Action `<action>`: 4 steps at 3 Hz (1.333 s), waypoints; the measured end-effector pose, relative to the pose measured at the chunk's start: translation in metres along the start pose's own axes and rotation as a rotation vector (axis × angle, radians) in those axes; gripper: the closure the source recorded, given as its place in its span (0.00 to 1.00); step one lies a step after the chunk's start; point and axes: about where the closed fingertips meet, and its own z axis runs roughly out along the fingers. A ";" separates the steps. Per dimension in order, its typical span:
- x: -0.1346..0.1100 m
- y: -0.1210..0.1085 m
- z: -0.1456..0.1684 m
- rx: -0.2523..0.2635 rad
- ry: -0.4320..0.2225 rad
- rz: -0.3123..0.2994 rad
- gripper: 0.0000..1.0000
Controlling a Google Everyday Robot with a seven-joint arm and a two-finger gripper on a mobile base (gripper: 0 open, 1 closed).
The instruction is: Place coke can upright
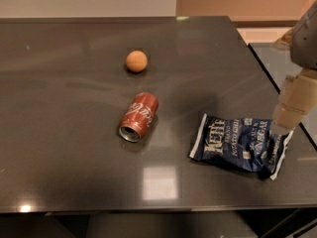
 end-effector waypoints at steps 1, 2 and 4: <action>0.000 0.000 0.000 0.000 0.000 0.000 0.00; -0.017 -0.005 0.002 -0.006 -0.016 -0.055 0.00; -0.082 -0.012 0.029 -0.034 -0.076 -0.250 0.00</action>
Offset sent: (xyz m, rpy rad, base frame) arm 0.0181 0.0315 0.0000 -0.0002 0.0114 0.1299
